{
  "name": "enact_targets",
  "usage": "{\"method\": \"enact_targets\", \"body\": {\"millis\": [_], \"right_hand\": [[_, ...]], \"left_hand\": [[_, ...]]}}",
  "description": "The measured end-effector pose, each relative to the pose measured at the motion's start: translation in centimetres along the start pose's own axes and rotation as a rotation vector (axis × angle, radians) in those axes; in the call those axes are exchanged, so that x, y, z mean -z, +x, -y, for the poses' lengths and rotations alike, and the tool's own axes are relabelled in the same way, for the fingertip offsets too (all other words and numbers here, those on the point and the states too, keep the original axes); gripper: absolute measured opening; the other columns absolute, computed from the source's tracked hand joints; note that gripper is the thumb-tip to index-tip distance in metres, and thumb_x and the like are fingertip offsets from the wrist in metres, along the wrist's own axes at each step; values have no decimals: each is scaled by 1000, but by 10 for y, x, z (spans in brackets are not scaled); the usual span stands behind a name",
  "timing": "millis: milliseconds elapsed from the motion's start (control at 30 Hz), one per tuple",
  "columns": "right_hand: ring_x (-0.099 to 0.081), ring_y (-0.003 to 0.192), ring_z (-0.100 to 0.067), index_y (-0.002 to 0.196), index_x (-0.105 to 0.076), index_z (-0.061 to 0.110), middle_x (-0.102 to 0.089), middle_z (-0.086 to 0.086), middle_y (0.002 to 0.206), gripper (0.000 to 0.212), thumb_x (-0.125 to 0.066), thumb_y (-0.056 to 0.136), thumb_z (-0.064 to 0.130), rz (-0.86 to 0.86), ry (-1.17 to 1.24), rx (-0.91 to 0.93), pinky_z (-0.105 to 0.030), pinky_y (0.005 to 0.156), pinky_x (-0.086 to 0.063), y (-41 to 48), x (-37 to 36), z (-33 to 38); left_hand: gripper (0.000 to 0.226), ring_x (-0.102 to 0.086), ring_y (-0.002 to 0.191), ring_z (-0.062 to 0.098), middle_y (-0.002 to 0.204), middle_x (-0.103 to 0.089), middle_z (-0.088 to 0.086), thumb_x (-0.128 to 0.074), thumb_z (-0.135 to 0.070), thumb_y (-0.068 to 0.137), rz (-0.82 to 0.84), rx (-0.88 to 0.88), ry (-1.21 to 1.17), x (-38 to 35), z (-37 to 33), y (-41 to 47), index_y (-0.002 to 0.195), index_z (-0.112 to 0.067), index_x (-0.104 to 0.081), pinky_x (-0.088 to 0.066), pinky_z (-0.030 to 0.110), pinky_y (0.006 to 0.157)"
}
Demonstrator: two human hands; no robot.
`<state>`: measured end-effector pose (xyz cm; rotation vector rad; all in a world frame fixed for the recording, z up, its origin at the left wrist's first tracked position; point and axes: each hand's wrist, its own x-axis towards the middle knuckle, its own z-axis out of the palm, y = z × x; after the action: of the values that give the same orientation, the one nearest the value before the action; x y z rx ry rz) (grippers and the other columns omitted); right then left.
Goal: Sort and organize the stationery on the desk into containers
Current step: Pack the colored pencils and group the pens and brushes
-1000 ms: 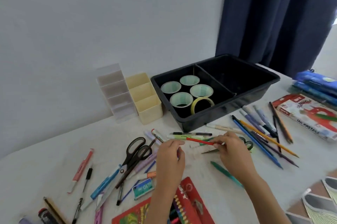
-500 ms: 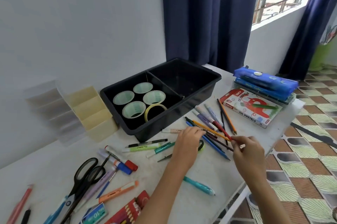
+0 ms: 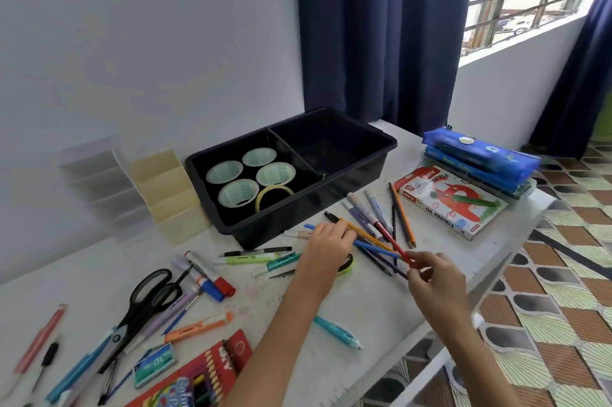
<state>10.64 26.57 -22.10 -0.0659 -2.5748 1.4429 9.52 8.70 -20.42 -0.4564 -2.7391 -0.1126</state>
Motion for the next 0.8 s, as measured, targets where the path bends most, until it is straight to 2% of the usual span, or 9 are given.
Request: {"method": "enact_targets", "body": {"millis": [133,200,267,333,400,500,600,700,800], "right_hand": [[-55,74,-14,105,-68,5,-58,-6,87,24,-59,85,-5,77,68,71,-23,64,-46,-5,-5,9],[-58,71,-12,104,-69,5,-61,-7,86,22,-60,86,-4,111,91,127,-20,64,-47,-13,-8,15],[-62,64,-11,99,-70,7,-65,-7,79,18,-62,86,-1,147,154,141,-14,56,-48,-24,-11,21],[-62,54,-9,95,-71,10,-66,-3,73,14,-64,86,3,177,214,137,-14,50,-50,-33,-14,25],[-61,57,-9,92,-72,12,-66,3,74,11,-66,85,6,237,188,170,-9,55,-46,-41,-18,29],[-60,72,-7,86,-73,19,-67,8,79,12,-66,85,9,406,66,288,-11,64,-44,-56,-23,35],[-56,85,-11,84,-70,34,-64,15,84,21,-64,88,14,489,-213,476,-34,78,-39,-72,-29,39],[-47,93,-10,87,-67,39,-60,19,87,21,-57,93,21,580,-444,569,-31,75,-23,-80,-33,47],[-48,93,-10,86,-68,39,-56,17,87,18,-62,89,22,715,-389,541,-32,81,-32,-88,-45,53]], "left_hand": [[48,-60,65,12,75,-62,0,-91,-14,45,-60,152,44,18,3,-32,89,-14,-73,-51,20,58],[52,-62,69,12,82,-64,0,-92,-12,42,-48,264,45,29,3,-56,90,-14,-72,-51,20,59],[50,-61,84,14,99,-62,2,-84,-5,60,-24,392,33,39,3,-85,105,-13,-66,-49,22,73],[38,-53,106,15,121,-52,0,-58,-5,89,-21,525,-11,47,4,-117,124,-16,-53,-40,24,91],[32,-48,113,13,126,-49,-3,-44,-12,97,-96,668,-37,57,2,-150,128,-19,-48,-35,23,95],[32,-48,115,10,128,-51,-6,-40,-22,98,-126,846,-45,73,-5,-194,129,-22,-46,-38,23,98],[29,-55,103,10,118,-58,-5,-43,-22,97,-150,996,-48,81,-9,-227,125,-19,-50,-46,23,87],[26,-55,93,11,109,-60,-3,-43,-19,98,-152,1126,-44,86,-13,-253,122,-16,-52,-46,22,73],[21,-52,85,6,107,-59,-3,-44,-18,98,-142,1179,-57,88,-18,-275,117,-15,-51,-39,15,58]]}}
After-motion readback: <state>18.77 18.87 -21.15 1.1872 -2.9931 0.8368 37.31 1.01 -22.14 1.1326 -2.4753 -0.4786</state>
